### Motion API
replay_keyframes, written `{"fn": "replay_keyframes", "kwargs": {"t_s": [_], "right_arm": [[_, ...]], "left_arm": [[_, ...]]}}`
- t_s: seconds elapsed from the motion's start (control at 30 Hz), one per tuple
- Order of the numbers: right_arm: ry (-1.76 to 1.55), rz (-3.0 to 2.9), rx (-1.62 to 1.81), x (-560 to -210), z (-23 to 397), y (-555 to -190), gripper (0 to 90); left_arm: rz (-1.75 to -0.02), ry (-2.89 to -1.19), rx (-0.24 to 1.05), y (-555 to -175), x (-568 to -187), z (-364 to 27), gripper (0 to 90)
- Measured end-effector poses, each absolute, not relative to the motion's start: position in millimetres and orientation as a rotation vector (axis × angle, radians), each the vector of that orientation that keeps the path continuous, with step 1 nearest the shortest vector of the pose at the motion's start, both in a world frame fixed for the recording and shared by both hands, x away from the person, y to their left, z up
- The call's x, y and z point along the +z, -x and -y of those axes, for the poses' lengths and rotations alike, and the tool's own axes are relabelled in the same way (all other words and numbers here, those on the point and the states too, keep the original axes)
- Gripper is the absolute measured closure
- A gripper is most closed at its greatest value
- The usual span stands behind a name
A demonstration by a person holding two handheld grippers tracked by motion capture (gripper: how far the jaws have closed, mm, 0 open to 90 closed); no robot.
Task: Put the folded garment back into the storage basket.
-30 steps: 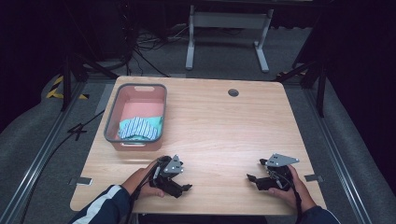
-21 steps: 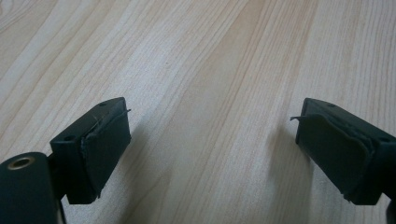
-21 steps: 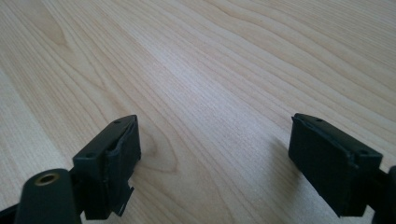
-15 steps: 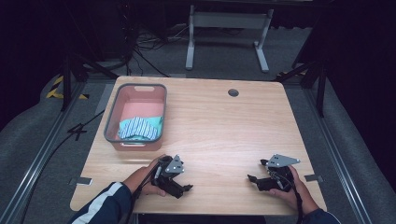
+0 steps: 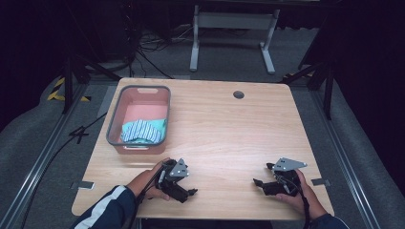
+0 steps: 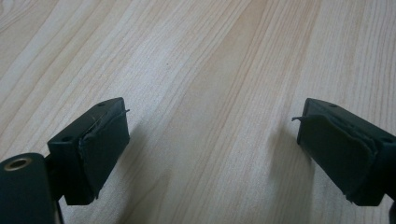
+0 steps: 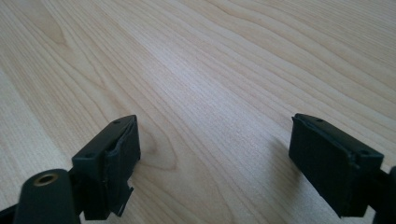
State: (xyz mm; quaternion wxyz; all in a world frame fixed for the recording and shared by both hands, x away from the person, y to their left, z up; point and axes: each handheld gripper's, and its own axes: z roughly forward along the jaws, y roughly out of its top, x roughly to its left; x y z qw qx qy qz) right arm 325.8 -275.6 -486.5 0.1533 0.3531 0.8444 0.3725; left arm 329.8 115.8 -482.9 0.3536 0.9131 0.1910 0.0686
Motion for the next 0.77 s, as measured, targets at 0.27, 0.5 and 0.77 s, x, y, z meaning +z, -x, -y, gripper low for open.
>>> {"fn": "replay_keyframes", "kwargs": {"t_s": [0.27, 0.5, 0.77], "right_arm": [[-1.009, -2.424, 1.070, -486.6, 275.8, -326.0, 16.9], [-1.006, -2.425, 1.070, -486.6, 276.0, -326.1, 16.9], [-1.006, -2.425, 1.070, -486.6, 276.0, -326.0, 16.9]], "left_arm": [[-0.498, -2.361, 0.172, -330.1, -483.2, -114.3, 8.4], [-0.498, -2.362, 0.178, -330.8, -483.4, -112.5, 7.3], [-0.495, -2.367, 0.178, -331.6, -483.3, -111.4, 6.4]]}}
